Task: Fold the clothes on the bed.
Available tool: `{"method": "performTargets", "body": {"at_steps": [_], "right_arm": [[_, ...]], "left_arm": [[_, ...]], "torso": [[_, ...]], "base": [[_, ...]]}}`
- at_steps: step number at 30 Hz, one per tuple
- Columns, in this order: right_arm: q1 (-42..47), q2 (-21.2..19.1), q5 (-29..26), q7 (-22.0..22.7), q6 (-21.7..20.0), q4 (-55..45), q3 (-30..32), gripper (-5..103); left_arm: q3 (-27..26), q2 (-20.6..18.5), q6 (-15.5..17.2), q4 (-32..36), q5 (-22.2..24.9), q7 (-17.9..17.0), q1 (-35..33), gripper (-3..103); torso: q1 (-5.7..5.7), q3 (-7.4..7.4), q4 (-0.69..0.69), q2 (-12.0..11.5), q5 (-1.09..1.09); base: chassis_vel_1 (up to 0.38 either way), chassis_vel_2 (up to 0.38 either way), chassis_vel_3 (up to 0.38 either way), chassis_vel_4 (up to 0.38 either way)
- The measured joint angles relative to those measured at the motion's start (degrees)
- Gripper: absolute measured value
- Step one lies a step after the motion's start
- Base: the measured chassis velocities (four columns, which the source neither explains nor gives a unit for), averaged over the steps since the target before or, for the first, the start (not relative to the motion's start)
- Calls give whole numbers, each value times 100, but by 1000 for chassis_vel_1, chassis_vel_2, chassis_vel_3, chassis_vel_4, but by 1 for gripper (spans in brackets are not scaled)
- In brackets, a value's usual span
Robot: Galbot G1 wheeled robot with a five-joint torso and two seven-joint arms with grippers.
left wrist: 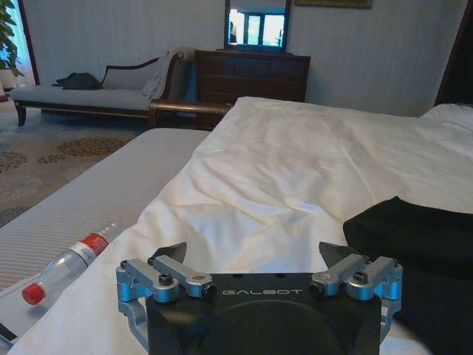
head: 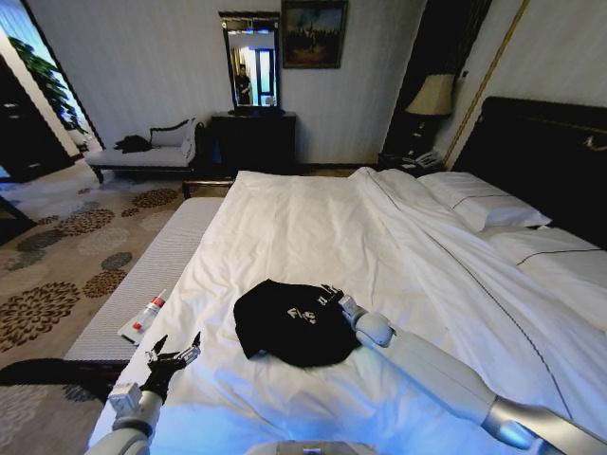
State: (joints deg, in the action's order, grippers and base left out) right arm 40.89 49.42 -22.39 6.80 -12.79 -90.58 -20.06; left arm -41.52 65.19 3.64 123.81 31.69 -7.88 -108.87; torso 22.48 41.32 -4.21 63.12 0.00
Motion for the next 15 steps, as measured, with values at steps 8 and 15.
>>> {"method": "performTargets", "body": {"at_steps": [8,15], "right_arm": [[85,-42,38,-6,35,-127,32,3],[157,-107,19,-31,49,-292,78,10]], "left_arm": [[28,1,0,-1,-12,-1,5,100],[57,-8,0,13,-32,-1,10,100]], "torso": [[0,0,0,0,0],[0,0,0,0,0]], "base": [[0,0,0,0],[0,0,0,0]]}}
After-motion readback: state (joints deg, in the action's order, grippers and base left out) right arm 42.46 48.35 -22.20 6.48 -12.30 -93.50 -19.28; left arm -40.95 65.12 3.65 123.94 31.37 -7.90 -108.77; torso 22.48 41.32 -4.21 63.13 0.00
